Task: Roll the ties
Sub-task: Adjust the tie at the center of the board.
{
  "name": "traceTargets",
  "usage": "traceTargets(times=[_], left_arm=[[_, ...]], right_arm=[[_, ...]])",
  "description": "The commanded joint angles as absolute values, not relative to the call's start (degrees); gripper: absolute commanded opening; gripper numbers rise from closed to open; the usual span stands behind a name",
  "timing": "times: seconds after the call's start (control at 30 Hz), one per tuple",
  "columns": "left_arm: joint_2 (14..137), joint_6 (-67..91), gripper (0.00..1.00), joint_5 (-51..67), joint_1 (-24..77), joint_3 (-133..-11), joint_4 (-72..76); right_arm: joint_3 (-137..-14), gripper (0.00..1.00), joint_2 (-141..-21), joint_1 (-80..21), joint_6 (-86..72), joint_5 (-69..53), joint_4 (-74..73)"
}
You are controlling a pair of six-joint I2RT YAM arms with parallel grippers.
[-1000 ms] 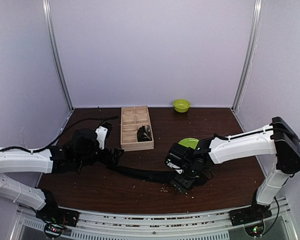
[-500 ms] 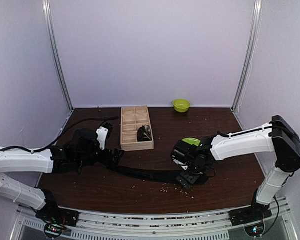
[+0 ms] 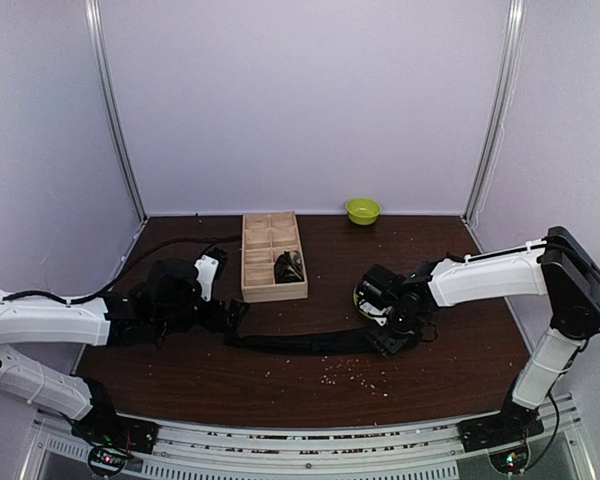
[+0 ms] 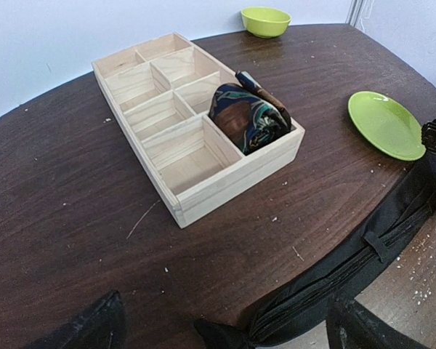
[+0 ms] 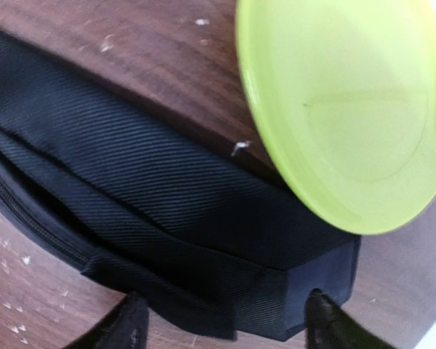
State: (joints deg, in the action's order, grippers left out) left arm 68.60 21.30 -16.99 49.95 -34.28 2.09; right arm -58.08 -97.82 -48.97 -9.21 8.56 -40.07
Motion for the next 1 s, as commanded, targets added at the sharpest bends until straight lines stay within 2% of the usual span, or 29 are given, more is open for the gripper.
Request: traceTargets(times=[0.0, 0.1, 0.17, 0.23, 0.33, 0.53, 0.77, 0.97], left_arm=[[69.6, 20.1, 0.98, -15.4, 49.1, -35.5, 5.0], [70.3, 17.9, 0.97, -10.9, 49.0, -35.3, 6.8], [71.7, 14.5, 0.95, -2.7, 49.0, -35.5, 9.1], [74.5, 11.0, 0.88, 9.2, 49.0, -37.0, 11.4], [81.7, 7.4, 0.79, 17.8, 49.2, -43.1, 10.3], [95.4, -1.4, 0.58, 19.9, 51.0, -58.7, 2.7], [108.3, -7.9, 0.48, 23.2, 54.9, -72.4, -0.1], [117.9, -9.9, 0.44, 24.9, 57.9, -81.4, -2.0]], right_arm=[[-57.7, 0.64, -95.5, -46.7, -8.5, 3.0, -38.6], [-57.1, 0.63, -94.0, -43.9, -10.0, 0.6, -36.9], [-55.6, 0.63, -92.1, -42.1, -11.9, -2.6, -34.5], [-52.2, 0.59, -89.6, -39.8, -14.0, -8.3, -30.7], [-47.9, 0.51, -86.7, -35.7, -16.8, -15.4, -26.2], [-42.7, 0.37, -84.1, -29.7, -19.7, -20.2, -20.8], [-38.9, 0.16, -86.0, -24.9, -22.3, -21.6, -16.1], [-37.7, 0.07, -86.8, -24.8, -22.1, -21.2, -16.0]])
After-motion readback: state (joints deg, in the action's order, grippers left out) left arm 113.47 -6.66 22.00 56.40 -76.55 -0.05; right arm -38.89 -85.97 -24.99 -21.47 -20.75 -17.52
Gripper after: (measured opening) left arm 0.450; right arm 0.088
